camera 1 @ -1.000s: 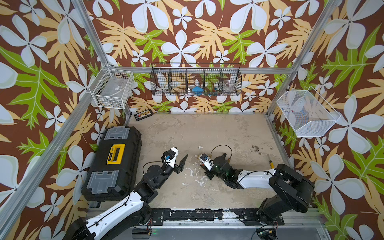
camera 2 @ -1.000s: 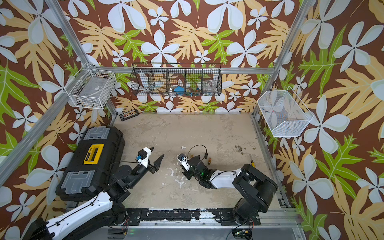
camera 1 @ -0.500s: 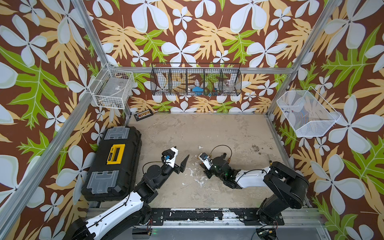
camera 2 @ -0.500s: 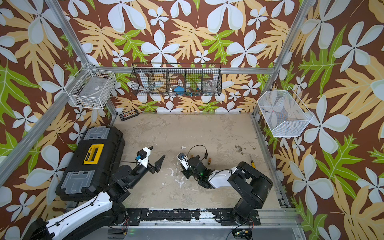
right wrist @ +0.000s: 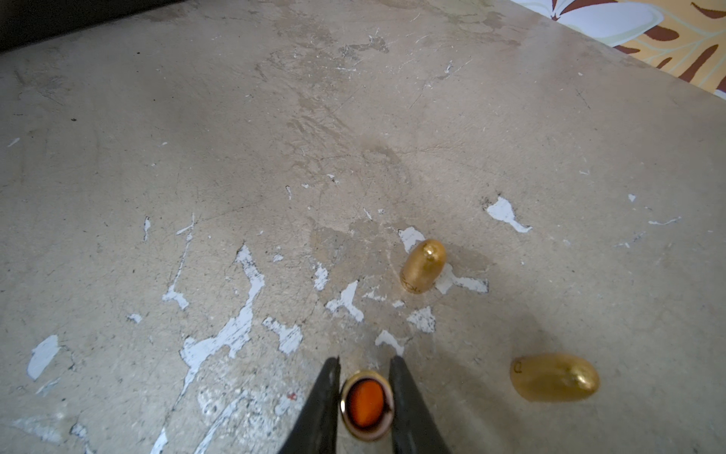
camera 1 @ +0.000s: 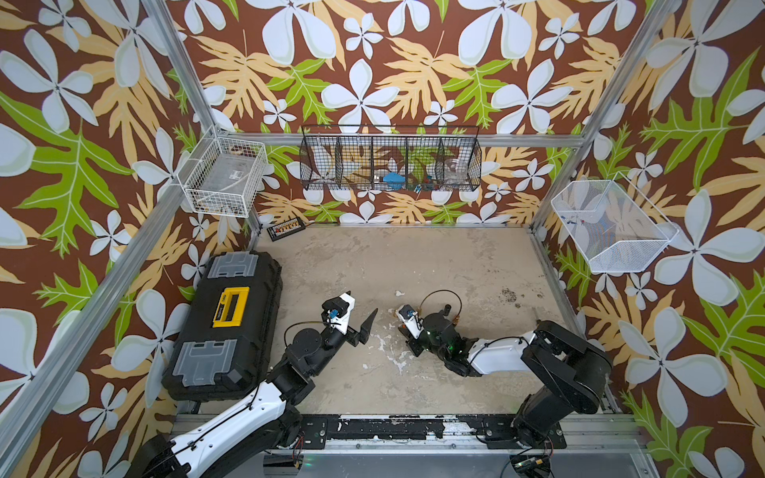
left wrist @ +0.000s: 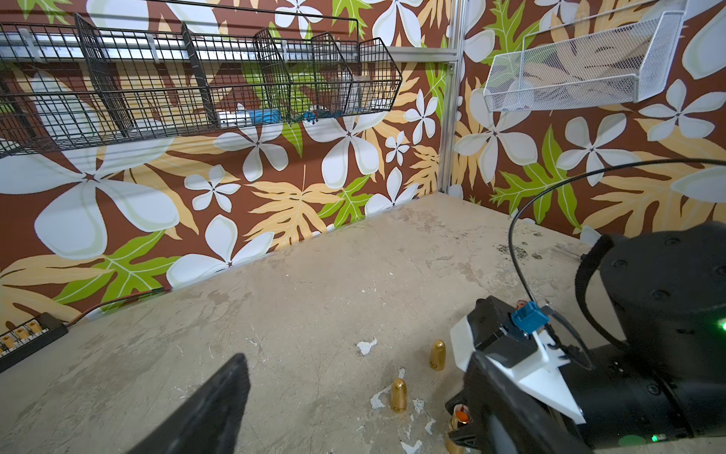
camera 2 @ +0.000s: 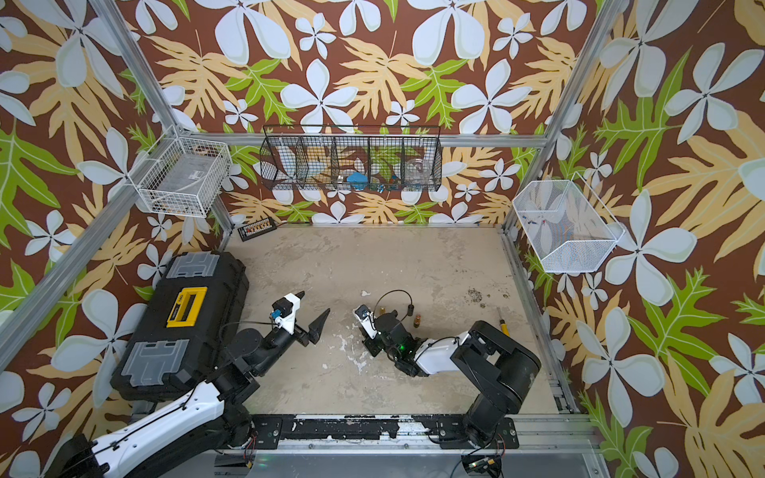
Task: Open the lipstick cap
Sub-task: Place the lipstick at the center of the board.
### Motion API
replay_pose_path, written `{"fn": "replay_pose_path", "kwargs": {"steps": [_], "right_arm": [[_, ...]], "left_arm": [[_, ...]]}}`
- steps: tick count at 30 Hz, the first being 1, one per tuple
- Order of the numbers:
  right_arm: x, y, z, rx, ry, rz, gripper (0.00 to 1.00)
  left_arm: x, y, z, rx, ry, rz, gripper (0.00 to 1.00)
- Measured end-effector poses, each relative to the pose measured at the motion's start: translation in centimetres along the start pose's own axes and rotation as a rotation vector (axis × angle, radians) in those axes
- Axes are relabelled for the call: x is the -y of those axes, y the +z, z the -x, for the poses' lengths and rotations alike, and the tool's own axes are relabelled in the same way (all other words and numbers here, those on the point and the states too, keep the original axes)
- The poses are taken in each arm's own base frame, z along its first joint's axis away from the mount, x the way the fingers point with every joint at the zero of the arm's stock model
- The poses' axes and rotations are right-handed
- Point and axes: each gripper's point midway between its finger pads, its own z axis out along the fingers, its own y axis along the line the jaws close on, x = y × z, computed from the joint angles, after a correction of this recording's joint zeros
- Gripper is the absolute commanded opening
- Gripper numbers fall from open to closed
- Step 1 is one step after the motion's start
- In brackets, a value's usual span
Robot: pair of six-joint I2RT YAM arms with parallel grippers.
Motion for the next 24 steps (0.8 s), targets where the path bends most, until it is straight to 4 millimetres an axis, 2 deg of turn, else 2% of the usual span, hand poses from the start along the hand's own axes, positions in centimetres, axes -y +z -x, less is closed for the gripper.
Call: {"fn": "replay_pose_path", "kwargs": {"steps": [13,24], "right_arm": [[0.0,-0.1,0.3,0.008,0.003,0.000,0.30],[0.1,-0.7,1.3,0.032,0.004,-0.002,0.40]], "left_arm": [[0.1,0.0,-0.1,-0.002,0.000,-0.004,0.89],[0.1,0.0,-0.1,-0.003,0.000,-0.004,0.89]]}}
